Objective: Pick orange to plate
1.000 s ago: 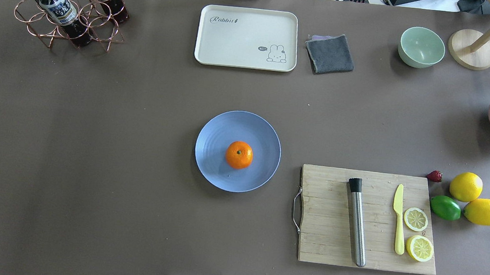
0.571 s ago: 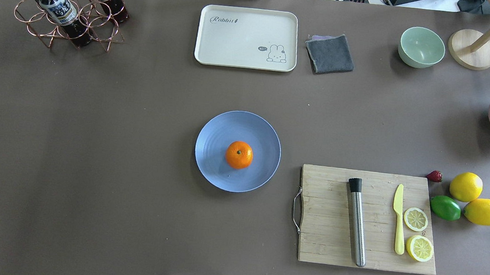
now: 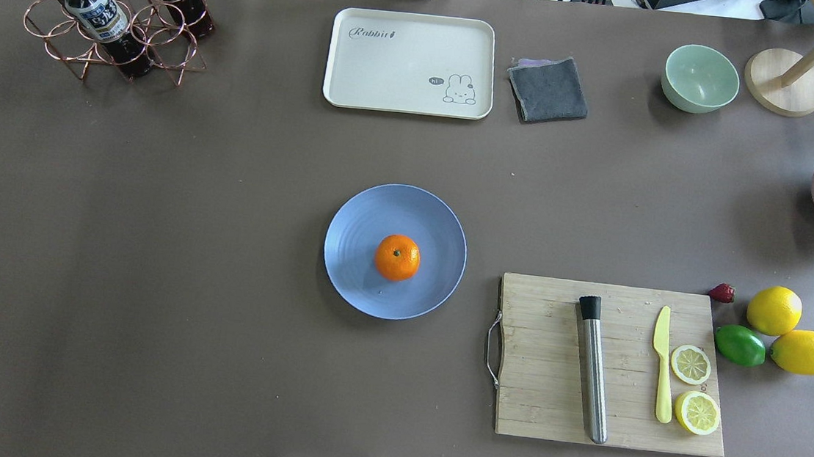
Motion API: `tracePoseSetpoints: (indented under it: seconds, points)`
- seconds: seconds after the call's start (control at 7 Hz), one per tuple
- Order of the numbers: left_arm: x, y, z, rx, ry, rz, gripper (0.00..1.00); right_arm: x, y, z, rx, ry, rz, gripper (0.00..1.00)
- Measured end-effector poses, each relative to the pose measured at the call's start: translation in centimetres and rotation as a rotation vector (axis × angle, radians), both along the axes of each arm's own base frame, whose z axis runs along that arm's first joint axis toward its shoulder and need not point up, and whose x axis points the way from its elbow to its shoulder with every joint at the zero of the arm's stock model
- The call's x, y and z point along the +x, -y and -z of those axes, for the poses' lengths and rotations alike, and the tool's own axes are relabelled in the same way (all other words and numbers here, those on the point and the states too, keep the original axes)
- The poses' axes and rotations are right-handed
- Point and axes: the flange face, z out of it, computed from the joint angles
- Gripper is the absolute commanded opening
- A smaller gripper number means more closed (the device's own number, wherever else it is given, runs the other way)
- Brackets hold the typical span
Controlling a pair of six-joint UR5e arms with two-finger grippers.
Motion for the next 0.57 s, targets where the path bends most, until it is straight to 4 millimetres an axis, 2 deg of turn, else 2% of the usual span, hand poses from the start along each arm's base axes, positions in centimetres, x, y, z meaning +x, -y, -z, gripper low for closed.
tracePoseSetpoints:
  seconds: [0.57]
  points:
    - [0.00, 0.26, 0.40, 0.007, 0.000, 0.003, 0.98, -0.02, 0.17, -0.21, -0.006, 0.000, -0.003, 1.00]
